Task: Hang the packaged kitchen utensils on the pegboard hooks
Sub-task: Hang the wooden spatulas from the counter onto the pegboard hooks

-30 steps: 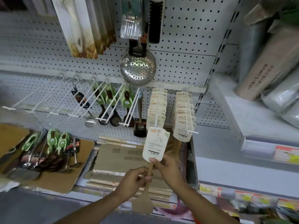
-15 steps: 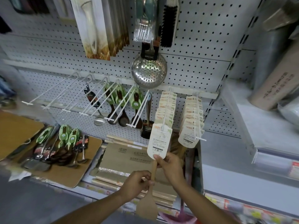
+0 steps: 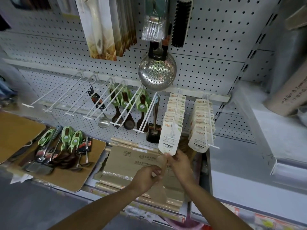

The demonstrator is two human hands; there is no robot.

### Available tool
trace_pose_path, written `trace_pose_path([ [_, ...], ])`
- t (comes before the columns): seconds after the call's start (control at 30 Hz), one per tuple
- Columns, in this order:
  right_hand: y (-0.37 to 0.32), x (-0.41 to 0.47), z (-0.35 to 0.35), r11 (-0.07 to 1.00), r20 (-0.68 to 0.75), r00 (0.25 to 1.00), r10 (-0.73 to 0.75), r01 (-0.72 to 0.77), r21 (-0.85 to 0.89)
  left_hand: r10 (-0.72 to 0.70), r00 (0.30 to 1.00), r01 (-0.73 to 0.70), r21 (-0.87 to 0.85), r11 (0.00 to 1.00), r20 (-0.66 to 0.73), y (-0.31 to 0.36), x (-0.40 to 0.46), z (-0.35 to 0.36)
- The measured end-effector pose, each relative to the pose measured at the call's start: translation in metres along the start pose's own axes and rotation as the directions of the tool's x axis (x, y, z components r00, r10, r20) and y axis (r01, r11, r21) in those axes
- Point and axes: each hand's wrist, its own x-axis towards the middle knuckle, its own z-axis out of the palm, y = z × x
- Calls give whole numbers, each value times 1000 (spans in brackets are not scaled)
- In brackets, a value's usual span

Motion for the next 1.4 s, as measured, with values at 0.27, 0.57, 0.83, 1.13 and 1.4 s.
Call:
trace_pose_path([
  [0.27,9,-14,11,955,89,996,-27,52,-291,209,973,-156,383,911,-101,-38,-11,-55],
  [0.57,-53,-19,103,703,415,829,-375,546,-456,331,920,-220,424,879,-209,-102,-76,-162],
  [0.83,-112,-40,241,574,537,697,-475,708,-411,328,881,-180,399,899,-341,-194,-151,-273],
  [1.13,-182,-70,392,458,632,571,-524,815,-356,364,863,-158,496,854,-352,-283,-223,-397],
  [1.4,-215,-70,498,382,708,489,-509,866,-323,337,856,-133,461,877,-393,-356,-251,-461],
])
